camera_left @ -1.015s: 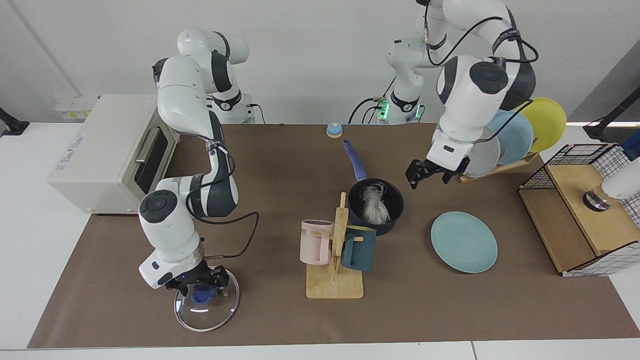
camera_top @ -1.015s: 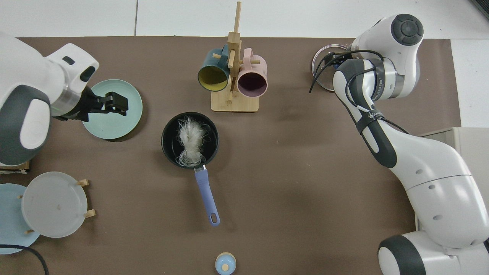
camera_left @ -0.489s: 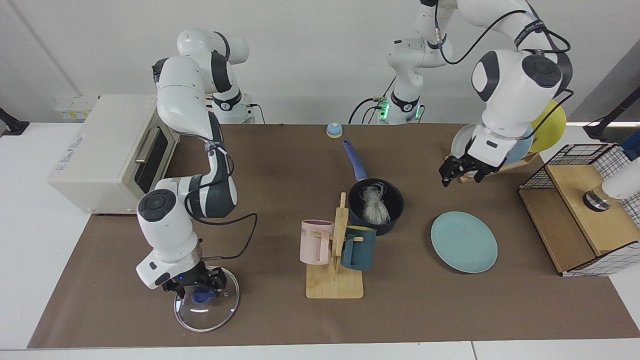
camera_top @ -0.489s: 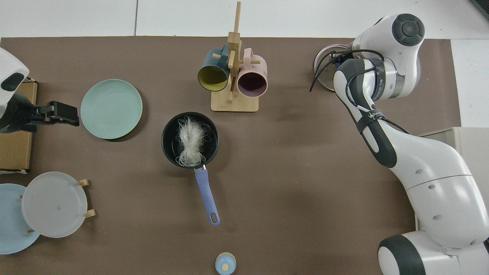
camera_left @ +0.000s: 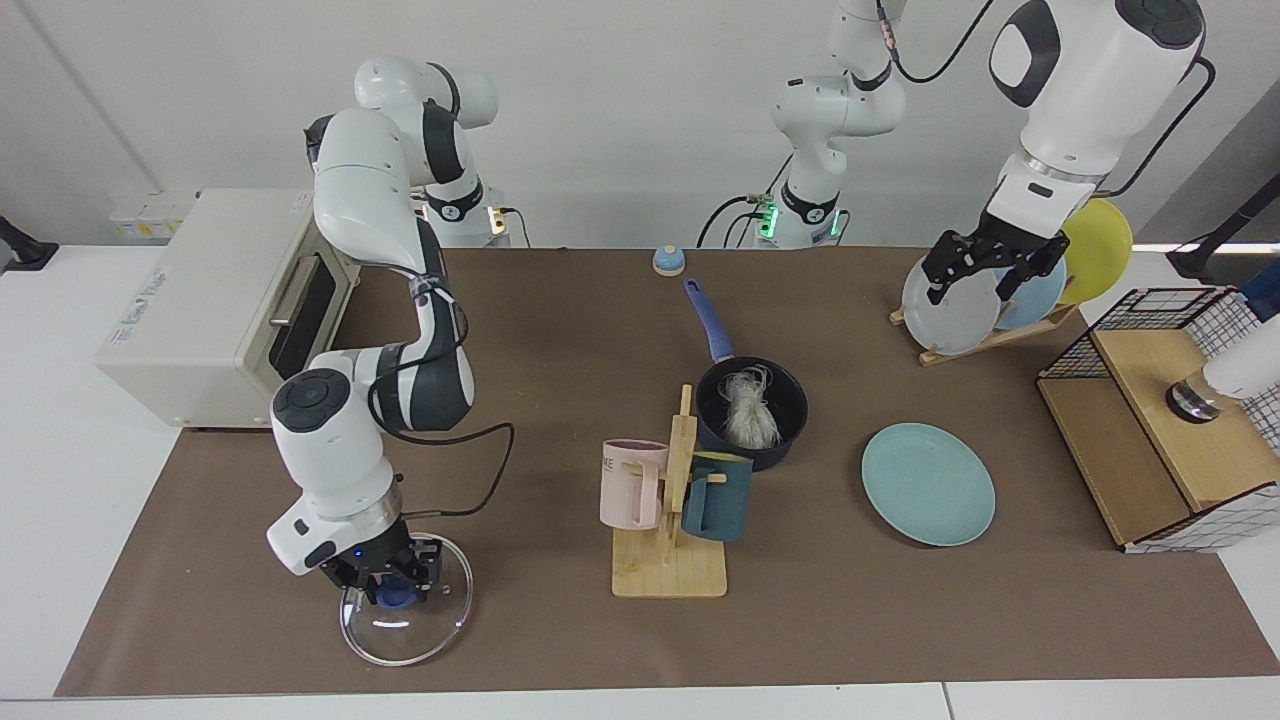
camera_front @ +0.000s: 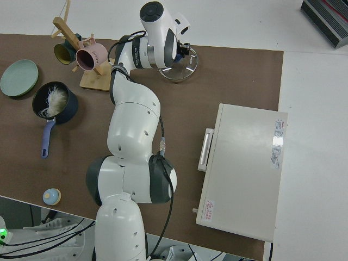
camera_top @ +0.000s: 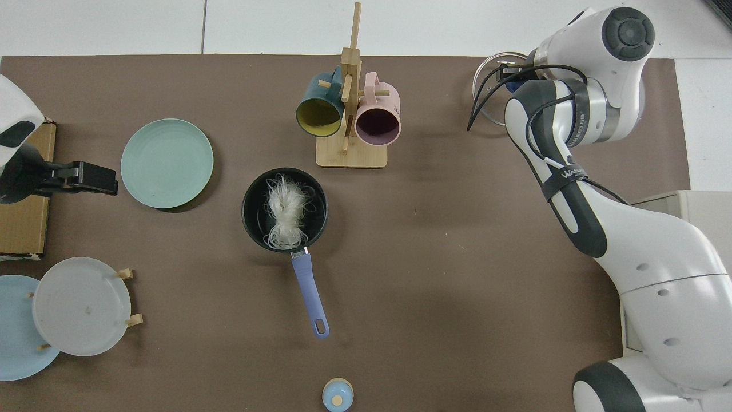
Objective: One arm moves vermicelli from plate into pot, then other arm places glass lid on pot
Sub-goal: 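Grasp the glass lid by its knob with the right gripper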
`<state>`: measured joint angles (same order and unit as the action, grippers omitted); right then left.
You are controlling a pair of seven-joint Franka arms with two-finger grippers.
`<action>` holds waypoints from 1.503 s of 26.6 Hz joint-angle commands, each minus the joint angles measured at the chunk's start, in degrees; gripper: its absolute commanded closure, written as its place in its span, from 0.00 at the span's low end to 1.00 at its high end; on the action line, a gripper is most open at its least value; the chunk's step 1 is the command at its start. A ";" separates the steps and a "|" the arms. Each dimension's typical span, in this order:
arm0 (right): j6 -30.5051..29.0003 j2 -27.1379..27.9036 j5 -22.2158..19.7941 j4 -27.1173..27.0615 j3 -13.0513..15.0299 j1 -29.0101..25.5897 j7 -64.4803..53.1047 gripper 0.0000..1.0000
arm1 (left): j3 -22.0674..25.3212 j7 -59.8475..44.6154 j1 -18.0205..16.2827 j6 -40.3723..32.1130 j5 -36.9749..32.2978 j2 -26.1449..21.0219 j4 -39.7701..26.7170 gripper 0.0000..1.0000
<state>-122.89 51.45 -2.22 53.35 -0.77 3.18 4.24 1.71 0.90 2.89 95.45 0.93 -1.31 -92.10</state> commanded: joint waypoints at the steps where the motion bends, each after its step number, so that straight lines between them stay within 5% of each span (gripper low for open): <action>1: 1.94 -11.45 0.90 10.72 -0.19 -0.54 -0.37 1.00 | 1.28 1.48 0.63 -1.23 0.65 1.14 -0.72 0.00; 16: 14.33 -21.12 0.20 11.60 -0.11 3.76 7.98 1.00 | 1.19 1.83 0.63 -1.67 0.74 1.22 -0.80 0.00; 23: 24.96 -27.80 0.20 11.95 -0.11 5.78 11.40 1.00 | 1.10 1.92 0.72 -1.58 0.65 1.22 -0.80 0.00; 33: 31.30 -40.98 0.81 25.47 -0.19 9.21 12.20 1.00 | 1.10 2.00 0.63 -1.32 0.74 1.22 -0.80 0.00; 40: 26.92 -43.54 0.90 31.29 -0.28 15.00 18.16 1.00 | 1.10 2.00 0.72 -1.49 0.74 1.22 -0.80 0.00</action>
<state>-91.14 11.07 -1.71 78.49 -1.01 14.57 17.63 2.17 2.11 2.88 94.64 0.94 -1.28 -92.09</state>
